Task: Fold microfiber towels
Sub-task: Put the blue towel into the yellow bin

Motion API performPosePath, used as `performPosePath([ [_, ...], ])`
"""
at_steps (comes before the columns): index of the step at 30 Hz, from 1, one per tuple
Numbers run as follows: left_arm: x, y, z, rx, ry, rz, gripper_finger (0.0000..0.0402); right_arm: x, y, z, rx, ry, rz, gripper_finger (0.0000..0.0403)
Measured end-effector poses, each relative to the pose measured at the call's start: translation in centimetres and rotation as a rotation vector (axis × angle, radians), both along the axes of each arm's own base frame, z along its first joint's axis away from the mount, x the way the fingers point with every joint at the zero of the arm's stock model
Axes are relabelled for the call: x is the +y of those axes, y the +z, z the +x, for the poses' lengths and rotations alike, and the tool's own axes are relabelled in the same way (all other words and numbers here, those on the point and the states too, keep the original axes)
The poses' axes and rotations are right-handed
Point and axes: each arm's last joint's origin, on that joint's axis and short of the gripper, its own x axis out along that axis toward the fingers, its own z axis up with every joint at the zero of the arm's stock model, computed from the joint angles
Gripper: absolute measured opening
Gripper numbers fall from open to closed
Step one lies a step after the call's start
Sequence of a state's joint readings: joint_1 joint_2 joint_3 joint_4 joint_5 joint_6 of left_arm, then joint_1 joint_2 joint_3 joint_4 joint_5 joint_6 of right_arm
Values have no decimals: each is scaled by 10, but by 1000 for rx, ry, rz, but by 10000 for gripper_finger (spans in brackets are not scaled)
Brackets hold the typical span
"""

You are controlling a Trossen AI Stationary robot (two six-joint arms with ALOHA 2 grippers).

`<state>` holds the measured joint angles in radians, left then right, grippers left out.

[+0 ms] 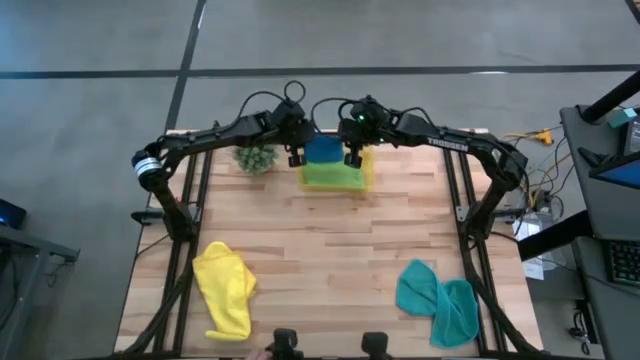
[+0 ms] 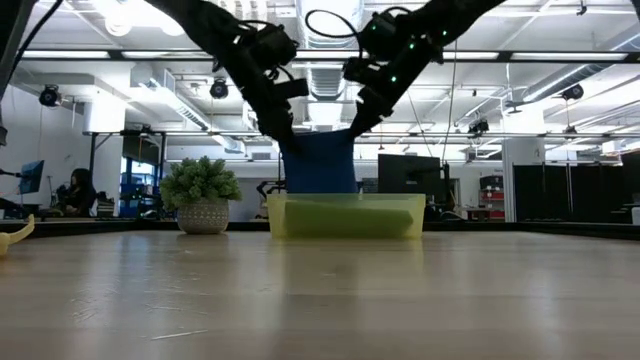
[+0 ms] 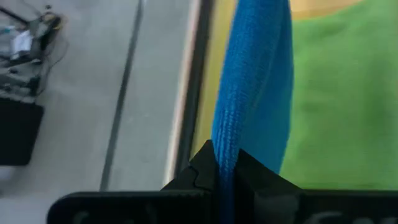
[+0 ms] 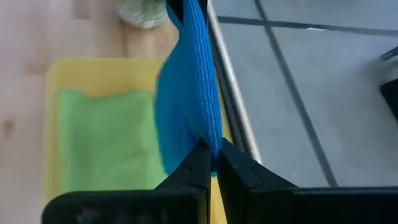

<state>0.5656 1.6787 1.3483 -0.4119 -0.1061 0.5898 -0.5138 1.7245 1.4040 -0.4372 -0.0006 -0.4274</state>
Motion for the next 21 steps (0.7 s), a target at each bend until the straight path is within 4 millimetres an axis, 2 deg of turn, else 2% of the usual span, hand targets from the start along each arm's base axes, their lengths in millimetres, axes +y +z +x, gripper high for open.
performPosePath([
  [3,9,0,-5,-5,29,4,0,-9,-5,3,-18,-17,-11,11],
  [8,9,-6,-8,1,27,-18,0,-14,-23,8,19,-16,13,11],
  [14,-8,-33,2,64,-17,-87,0,-15,-50,13,82,-17,102,11],
  [21,-33,-52,9,118,-67,-131,0,-4,-60,15,107,24,213,11],
])
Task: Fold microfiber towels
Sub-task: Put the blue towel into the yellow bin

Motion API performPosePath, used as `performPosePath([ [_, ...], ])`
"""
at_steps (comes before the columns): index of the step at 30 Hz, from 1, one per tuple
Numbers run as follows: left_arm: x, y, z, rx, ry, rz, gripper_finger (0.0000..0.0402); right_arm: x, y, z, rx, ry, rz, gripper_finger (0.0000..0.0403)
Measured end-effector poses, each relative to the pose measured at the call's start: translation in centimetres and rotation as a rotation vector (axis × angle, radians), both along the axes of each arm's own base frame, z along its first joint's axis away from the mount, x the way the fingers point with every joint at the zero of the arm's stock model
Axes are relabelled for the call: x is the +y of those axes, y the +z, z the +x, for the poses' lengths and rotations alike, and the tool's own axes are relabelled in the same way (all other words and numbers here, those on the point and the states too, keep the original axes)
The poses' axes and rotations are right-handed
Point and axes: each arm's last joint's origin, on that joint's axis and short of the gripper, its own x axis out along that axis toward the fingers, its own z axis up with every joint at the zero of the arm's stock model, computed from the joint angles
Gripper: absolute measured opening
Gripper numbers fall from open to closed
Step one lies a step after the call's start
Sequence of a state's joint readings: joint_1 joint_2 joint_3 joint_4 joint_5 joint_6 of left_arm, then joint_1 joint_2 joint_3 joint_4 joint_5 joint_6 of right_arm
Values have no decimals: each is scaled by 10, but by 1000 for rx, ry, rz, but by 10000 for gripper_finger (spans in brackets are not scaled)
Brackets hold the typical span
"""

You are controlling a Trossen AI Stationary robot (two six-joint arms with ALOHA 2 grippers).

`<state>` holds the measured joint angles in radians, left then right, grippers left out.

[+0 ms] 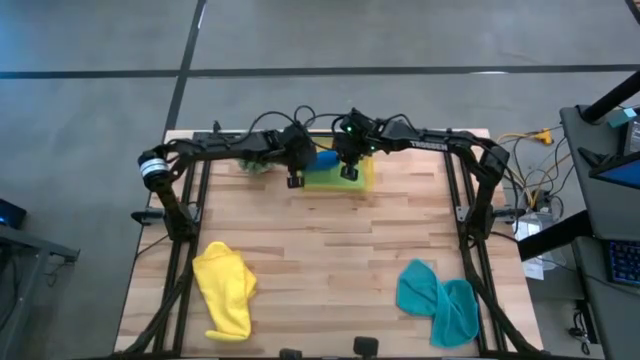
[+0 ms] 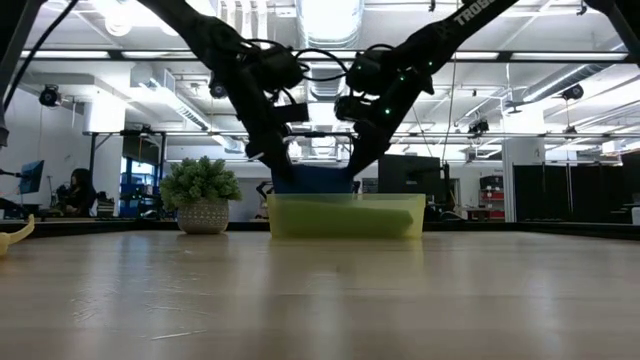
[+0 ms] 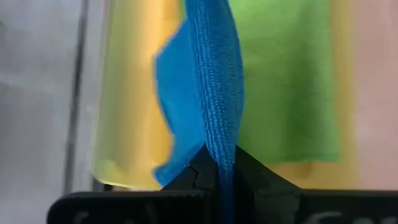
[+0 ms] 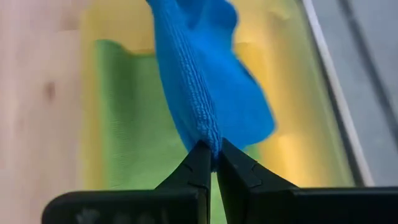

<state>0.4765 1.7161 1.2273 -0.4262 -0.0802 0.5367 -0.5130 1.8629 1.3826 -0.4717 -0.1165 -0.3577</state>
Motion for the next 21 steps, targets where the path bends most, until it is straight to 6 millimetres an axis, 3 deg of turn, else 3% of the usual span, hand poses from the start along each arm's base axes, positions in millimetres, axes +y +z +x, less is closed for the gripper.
performPosePath([
  [12,-14,-2,4,1,5,-68,5,24,-10,3,25,88,123,11],
  [21,-20,-5,1,7,-20,-195,102,31,-23,-4,47,75,258,64],
])
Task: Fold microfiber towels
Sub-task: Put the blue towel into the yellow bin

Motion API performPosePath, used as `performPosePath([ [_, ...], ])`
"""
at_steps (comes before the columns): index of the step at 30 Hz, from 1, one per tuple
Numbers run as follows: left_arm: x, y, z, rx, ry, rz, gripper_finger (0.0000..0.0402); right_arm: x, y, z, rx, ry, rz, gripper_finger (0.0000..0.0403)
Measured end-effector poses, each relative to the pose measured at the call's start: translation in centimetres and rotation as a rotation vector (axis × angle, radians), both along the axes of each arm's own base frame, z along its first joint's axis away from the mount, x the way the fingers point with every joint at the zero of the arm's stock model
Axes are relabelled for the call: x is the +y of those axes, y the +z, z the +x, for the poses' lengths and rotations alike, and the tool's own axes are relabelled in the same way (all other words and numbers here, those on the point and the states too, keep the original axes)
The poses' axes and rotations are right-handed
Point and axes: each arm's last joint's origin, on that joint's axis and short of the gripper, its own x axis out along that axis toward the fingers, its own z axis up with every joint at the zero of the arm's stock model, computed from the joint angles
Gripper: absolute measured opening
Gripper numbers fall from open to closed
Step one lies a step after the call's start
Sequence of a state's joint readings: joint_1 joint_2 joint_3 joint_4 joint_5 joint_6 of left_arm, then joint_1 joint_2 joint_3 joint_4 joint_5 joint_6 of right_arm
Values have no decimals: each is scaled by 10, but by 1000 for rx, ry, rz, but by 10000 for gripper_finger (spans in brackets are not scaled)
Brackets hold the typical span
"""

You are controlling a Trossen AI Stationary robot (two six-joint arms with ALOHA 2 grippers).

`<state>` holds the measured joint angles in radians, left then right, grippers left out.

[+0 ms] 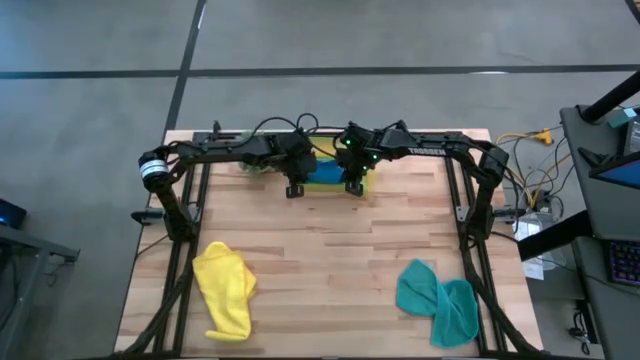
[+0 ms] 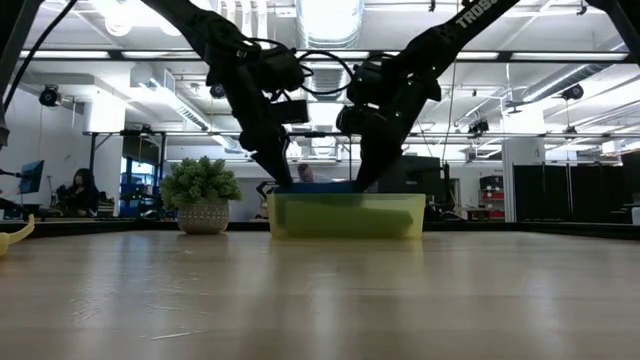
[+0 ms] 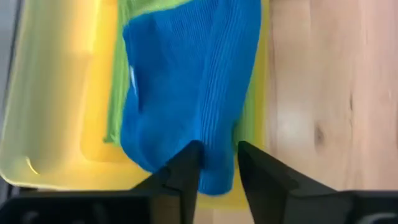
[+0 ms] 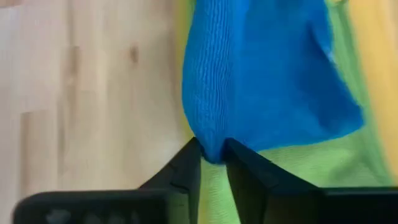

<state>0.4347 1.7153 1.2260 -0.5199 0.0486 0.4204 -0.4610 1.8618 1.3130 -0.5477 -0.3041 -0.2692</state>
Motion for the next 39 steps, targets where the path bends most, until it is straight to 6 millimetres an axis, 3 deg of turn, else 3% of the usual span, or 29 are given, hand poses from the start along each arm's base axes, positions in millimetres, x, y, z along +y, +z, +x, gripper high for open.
performPosePath([
  [5,-2,4,-4,40,51,-53,157,2,6,-1,-7,7,39,110],
  [10,-1,13,-1,11,83,-61,171,1,20,0,-63,11,9,137],
  [16,2,22,4,-58,107,-51,136,-10,25,4,-131,-25,-18,129],
  [23,9,26,11,-151,135,-29,83,-33,7,7,-138,-141,-19,108],
  [29,23,29,8,-212,238,-61,70,-58,-17,7,-84,-262,86,125],
  [34,46,9,3,-234,294,-300,69,-66,-20,12,-115,-232,299,141],
  [39,50,-12,6,-208,287,-502,46,-58,-10,14,-114,-202,347,124],
])
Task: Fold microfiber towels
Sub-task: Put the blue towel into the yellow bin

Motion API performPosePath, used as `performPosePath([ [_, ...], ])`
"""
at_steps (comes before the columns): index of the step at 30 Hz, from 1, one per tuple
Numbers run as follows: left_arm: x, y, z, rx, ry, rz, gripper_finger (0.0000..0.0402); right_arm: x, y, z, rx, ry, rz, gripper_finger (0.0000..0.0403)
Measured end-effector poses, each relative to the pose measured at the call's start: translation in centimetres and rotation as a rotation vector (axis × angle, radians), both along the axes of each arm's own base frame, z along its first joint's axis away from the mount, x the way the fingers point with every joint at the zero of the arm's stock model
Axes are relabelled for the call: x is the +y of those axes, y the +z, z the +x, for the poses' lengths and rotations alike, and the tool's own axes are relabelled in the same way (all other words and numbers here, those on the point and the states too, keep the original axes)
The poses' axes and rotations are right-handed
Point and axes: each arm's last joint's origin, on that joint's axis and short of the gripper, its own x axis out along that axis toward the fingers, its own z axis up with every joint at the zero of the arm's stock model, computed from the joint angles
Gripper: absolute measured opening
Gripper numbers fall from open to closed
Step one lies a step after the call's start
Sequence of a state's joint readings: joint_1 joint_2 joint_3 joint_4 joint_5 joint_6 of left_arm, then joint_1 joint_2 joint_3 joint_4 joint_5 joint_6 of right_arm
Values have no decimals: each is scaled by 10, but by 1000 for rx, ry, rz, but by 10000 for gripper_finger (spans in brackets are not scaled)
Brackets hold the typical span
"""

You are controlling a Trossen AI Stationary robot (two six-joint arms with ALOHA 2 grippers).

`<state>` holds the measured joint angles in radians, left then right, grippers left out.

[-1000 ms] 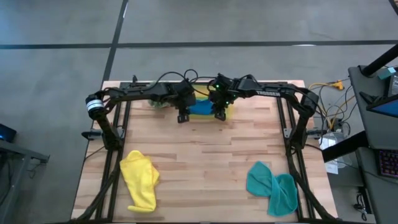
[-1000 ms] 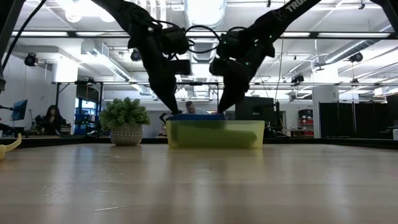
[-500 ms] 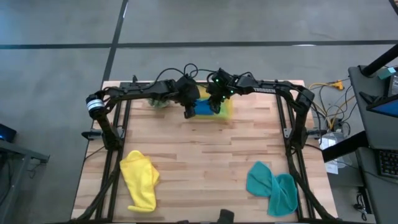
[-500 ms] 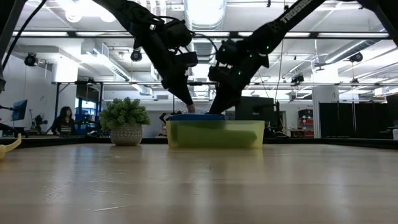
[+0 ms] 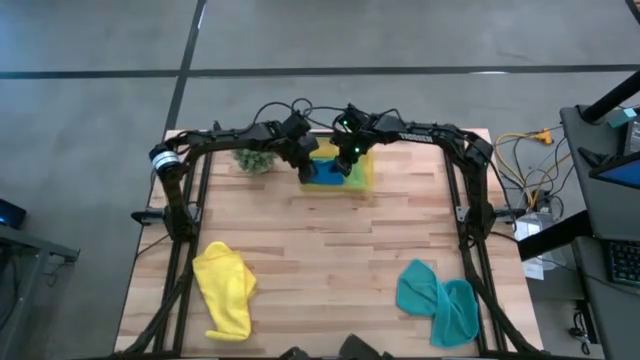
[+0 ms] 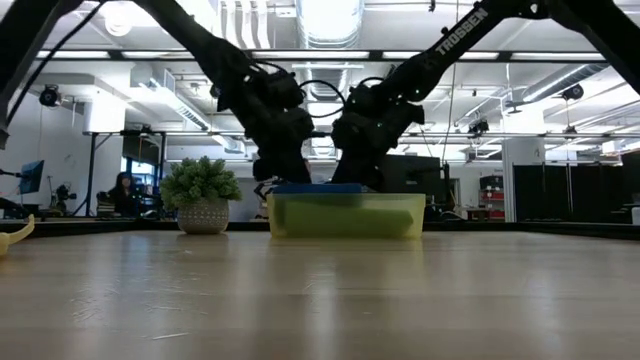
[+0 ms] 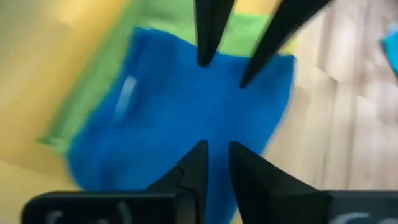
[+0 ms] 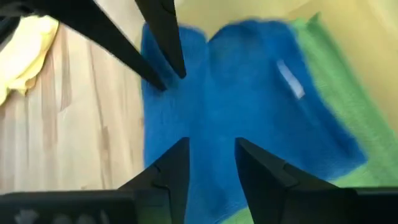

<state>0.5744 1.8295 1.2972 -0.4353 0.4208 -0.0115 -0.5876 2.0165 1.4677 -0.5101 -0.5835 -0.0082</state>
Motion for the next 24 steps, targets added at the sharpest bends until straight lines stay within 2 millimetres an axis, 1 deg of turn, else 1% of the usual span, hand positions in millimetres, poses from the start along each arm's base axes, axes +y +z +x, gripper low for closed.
performPosePath([
  [4,-4,-14,5,27,-30,-51,11,13,-1,4,33,42,4,102],
  [6,-4,-19,6,51,-28,-57,3,18,-2,5,55,48,-13,90],
  [9,-4,-24,6,73,-19,-57,5,21,-4,6,77,54,-35,74],
  [13,-5,-25,6,83,-33,-52,6,23,-5,5,97,59,-26,59],
  [17,-7,-19,3,88,-36,-53,6,25,-7,1,135,70,-7,57],
  [20,-9,-19,2,103,-39,-62,5,29,-9,1,157,78,-1,57],
  [24,-16,-26,6,133,-73,-52,5,37,-12,4,200,88,-65,57],
])
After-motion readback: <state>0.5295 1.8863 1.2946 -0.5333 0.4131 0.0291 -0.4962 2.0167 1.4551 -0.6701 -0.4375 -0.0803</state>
